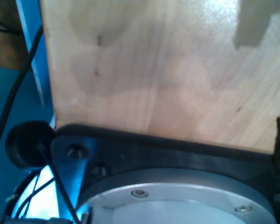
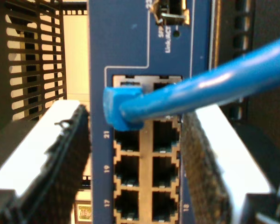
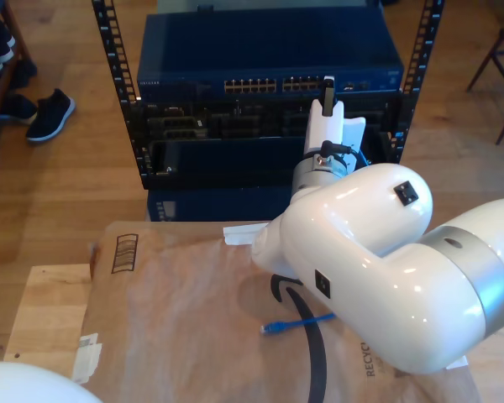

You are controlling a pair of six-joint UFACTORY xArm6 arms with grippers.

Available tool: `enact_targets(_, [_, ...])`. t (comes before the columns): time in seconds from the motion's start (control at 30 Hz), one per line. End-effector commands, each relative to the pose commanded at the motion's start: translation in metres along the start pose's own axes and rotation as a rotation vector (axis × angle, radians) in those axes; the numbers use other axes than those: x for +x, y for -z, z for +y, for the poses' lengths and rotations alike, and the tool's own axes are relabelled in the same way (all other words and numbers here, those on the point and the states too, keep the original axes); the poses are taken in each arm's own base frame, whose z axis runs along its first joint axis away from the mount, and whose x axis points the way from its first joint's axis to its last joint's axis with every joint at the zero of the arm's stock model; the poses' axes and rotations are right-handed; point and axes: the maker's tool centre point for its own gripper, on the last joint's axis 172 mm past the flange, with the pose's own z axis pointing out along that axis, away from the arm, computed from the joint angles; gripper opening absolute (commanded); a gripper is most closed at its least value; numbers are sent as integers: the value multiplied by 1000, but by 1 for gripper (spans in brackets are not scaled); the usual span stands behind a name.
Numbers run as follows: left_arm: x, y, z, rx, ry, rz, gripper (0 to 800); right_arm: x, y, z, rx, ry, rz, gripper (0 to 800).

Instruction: Grab the cable and plug it in

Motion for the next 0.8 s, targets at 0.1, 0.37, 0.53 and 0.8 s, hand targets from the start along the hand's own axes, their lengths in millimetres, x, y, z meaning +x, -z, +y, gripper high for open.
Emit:
enact_targets(0.1, [0,0,0,0,0,0,800,4,-1,1,-2,2,6,287])
enact_targets(0.37, [0,0,0,0,0,0,800,10,5,-1,-12,9,9,261])
enact_targets(0.53, [0,0,0,0,0,0,800,10,5,-1,-12,9,9,185])
enact_targets(0.8, [0,0,0,0,-2,0,800,14,8,7,-27,-12,10,7])
